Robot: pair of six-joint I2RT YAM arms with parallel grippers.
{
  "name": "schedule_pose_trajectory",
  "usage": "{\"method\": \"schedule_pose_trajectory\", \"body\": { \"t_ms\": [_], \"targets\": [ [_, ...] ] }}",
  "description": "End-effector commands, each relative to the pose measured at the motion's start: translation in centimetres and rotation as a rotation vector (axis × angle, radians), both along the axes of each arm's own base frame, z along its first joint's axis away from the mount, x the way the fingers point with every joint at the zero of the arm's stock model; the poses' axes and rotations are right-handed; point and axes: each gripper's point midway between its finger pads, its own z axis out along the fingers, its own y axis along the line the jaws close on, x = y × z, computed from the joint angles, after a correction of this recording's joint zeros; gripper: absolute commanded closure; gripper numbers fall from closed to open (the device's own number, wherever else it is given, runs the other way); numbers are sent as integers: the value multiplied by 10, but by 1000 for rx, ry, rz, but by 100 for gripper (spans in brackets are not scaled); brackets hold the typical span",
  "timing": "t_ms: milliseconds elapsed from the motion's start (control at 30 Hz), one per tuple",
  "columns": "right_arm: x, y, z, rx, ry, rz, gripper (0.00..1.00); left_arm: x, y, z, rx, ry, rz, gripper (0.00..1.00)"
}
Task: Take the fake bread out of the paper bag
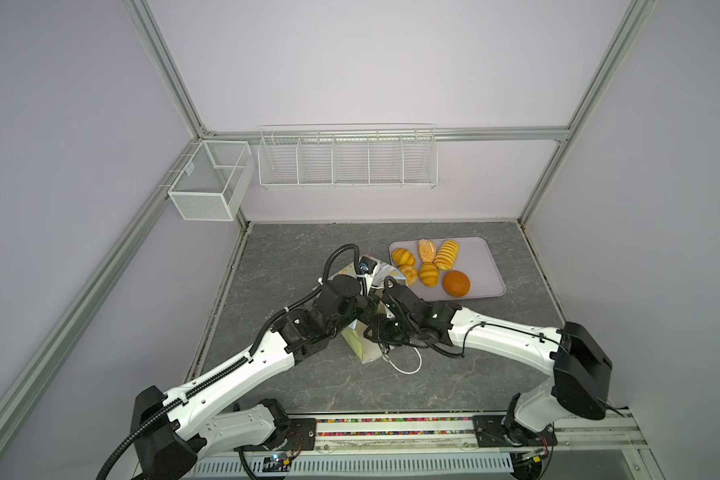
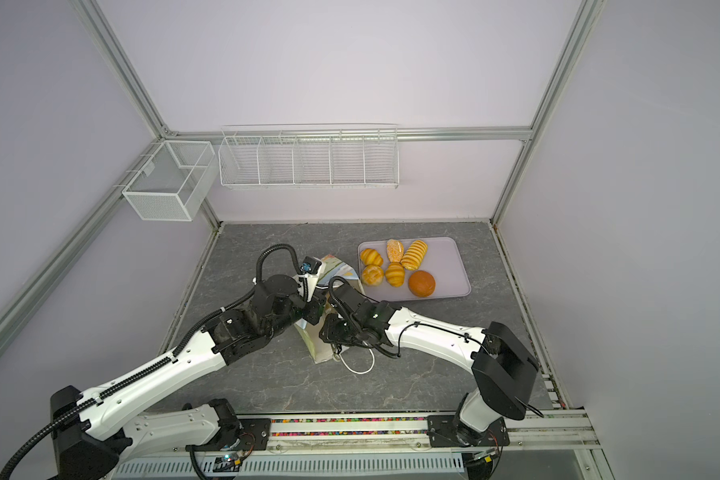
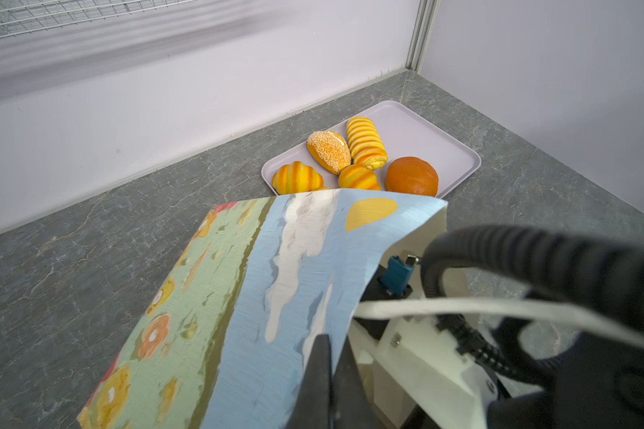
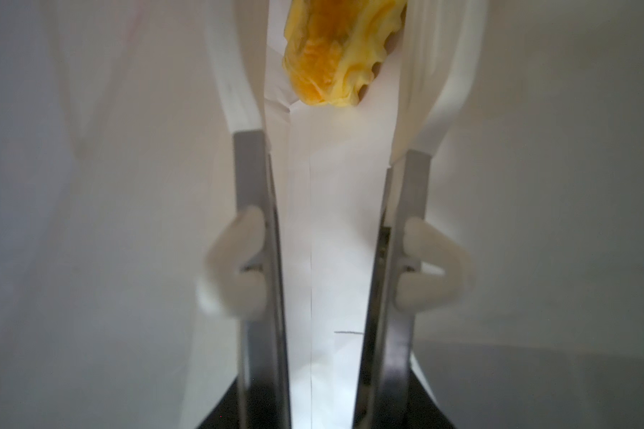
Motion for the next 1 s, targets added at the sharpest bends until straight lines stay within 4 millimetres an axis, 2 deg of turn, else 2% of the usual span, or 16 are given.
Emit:
{"method": "schedule_pose_trajectory", "body": {
  "t_ms": [0, 300, 600, 967],
  "targets": [
    [-3, 8, 15, 52, 30, 7, 57, 4, -2, 14, -23, -9, 5, 100],
    [-6, 3, 8, 13, 81, 27, 56, 5, -7, 14, -21, -11, -9, 100],
    [0, 16, 9, 25, 116, 58, 55, 3, -12, 15, -27, -13, -37, 100],
    [7, 32, -5, 31, 170, 81, 55, 1, -16, 19, -49, -18, -57, 100]
  ]
}}
